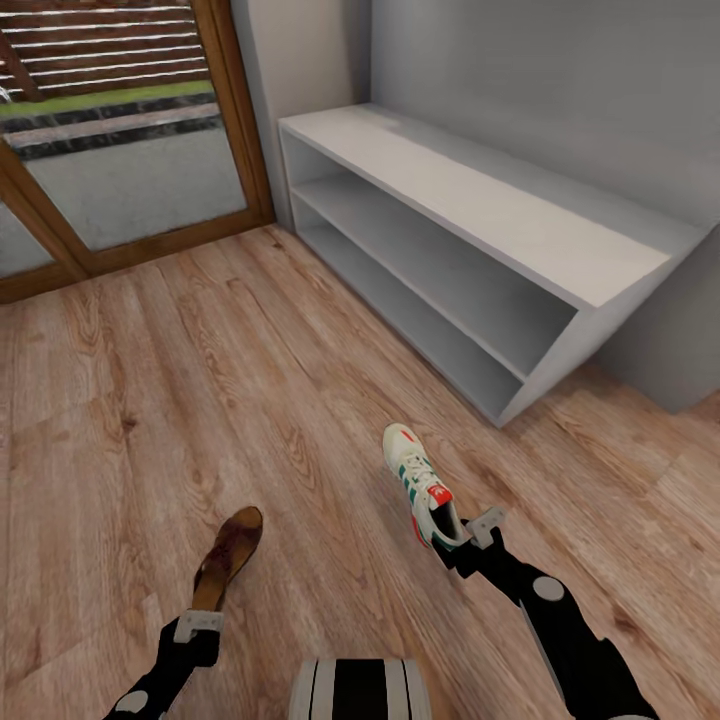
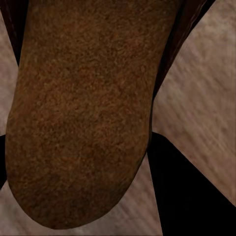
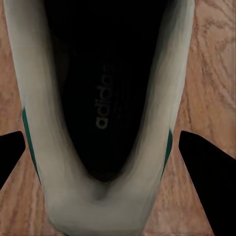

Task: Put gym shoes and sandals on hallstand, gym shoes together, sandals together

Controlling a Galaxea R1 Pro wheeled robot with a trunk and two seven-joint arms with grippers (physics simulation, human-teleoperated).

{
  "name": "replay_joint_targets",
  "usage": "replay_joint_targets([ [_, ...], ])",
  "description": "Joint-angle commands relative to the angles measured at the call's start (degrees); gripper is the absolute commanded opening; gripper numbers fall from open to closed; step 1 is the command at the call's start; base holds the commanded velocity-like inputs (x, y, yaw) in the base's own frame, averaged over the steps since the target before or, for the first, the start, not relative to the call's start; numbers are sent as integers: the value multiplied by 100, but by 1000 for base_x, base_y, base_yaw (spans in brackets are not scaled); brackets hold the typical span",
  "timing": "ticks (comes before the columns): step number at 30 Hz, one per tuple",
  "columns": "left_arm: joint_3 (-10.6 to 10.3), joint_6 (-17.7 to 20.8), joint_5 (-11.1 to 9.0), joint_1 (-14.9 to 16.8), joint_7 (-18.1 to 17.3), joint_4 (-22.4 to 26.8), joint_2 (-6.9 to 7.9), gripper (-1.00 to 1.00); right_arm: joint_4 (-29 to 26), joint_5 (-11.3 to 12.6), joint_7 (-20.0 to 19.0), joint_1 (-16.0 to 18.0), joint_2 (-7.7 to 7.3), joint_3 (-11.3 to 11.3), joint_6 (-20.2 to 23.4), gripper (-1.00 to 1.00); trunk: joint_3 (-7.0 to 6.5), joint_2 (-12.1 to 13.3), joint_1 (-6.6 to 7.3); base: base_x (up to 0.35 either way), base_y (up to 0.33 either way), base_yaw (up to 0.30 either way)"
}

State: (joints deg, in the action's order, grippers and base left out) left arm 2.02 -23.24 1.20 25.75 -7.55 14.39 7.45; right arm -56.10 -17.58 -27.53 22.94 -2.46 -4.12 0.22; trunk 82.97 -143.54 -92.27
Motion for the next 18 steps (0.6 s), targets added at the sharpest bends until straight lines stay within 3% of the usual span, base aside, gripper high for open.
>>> replay_joint_targets([
  [1, -17, -56, -23, -1, -37, -8, 27, -100, 19, -40, -31, -1, 1, -18, -1, -100, -28, 0, 3, 0, 0, 0],
  [5, -18, -277, -403, -63, -37, -21, 96, -100, 192, -49, -17, -7, -11, -33, -23, -100, -152, 6, 13, 0, 0, 0],
  [8, -18, -327, -519, -182, -37, -23, 108, -100, 244, -51, 38, -12, -25, -49, -27, -100, -246, 10, 21, 0, 0, 0],
  [12, -18, -365, -583, -354, -36, -18, 115, -100, 340, -52, 249, -91, -32, -54, -86, -100, -371, 15, 32, 0, 0, 0],
  [18, 10, -696, -622, -475, -24, -47, 122, -100, 842, -37, 786, -372, -22, -53, -754, -100, -559, 23, 47, 0, 0, 0],
])
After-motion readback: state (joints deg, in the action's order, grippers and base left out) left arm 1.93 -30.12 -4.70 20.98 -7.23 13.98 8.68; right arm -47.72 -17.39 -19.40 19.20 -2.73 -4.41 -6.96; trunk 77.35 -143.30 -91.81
